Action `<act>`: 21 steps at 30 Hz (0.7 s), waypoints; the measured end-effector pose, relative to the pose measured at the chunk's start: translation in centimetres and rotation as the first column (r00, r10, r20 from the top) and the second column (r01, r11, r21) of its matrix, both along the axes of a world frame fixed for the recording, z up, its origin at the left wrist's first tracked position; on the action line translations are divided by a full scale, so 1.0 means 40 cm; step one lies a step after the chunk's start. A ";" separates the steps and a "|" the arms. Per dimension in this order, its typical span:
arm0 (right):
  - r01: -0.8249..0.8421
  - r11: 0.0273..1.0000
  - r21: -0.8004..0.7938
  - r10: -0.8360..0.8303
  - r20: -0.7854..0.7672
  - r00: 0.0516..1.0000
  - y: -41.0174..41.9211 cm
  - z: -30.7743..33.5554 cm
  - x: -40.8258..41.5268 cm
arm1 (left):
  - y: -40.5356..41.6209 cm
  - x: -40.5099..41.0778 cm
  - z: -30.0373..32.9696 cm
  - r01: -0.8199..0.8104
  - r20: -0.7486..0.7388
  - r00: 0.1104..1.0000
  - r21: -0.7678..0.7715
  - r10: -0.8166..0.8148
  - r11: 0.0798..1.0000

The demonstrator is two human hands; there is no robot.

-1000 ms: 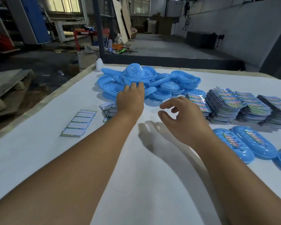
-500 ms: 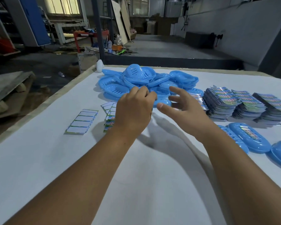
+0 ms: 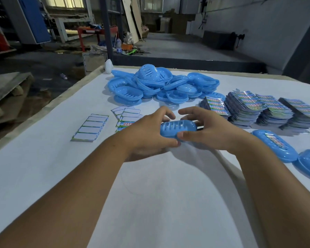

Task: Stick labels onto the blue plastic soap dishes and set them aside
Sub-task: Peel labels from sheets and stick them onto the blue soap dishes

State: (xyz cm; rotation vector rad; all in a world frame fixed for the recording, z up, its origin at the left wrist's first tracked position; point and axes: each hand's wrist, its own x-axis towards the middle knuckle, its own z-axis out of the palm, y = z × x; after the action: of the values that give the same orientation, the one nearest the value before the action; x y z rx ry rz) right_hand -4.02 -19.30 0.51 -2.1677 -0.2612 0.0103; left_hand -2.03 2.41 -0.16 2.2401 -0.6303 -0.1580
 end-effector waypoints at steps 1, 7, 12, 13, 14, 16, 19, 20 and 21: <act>-0.005 1.000 -0.022 0.005 0.005 1.000 0.000 0.001 -0.001 | 0.005 0.000 0.001 0.002 -0.044 0.999 -0.052 -0.004 0.999; -0.034 0.995 -0.094 0.030 -0.040 0.999 -0.003 -0.003 -0.001 | 0.009 0.010 0.013 0.007 -0.036 0.999 0.002 -0.007 1.000; -0.017 0.978 -0.206 0.007 -0.046 0.999 -0.003 -0.006 0.003 | 0.009 0.002 0.006 0.006 -0.073 0.997 -0.049 -0.009 0.999; -0.013 0.976 -0.216 0.002 -0.050 0.999 -0.003 -0.007 0.004 | 0.008 0.001 0.007 0.008 -0.065 0.998 -0.035 -0.010 0.999; -0.009 0.976 -0.217 -0.002 -0.054 0.999 -0.003 -0.008 0.005 | 0.007 0.001 0.009 0.006 -0.056 0.998 -0.020 -0.007 1.000; -0.007 0.977 -0.215 -0.006 -0.058 0.998 -0.002 -0.011 0.007 | 0.007 0.002 0.010 -0.007 -0.041 0.999 0.008 0.007 1.000; -0.017 0.975 -0.222 0.002 -0.068 0.998 -0.002 -0.011 0.010 | 0.009 0.005 0.006 -0.004 -0.049 0.999 0.024 0.005 1.000; -0.020 0.969 -0.245 0.004 -0.064 0.998 -0.004 -0.011 0.010 | 0.009 0.005 0.008 -0.001 -0.060 0.998 0.015 0.002 1.000; -0.016 0.964 -0.266 0.002 -0.053 0.999 -0.005 -0.011 0.011 | 0.011 0.007 0.013 -0.006 -0.067 0.998 0.007 0.006 1.000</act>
State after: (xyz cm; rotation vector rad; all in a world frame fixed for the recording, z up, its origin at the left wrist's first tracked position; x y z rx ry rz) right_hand -3.58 -19.49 0.07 -2.4304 -0.2505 0.1137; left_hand -1.76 2.86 0.37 2.2334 -0.5874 -0.2319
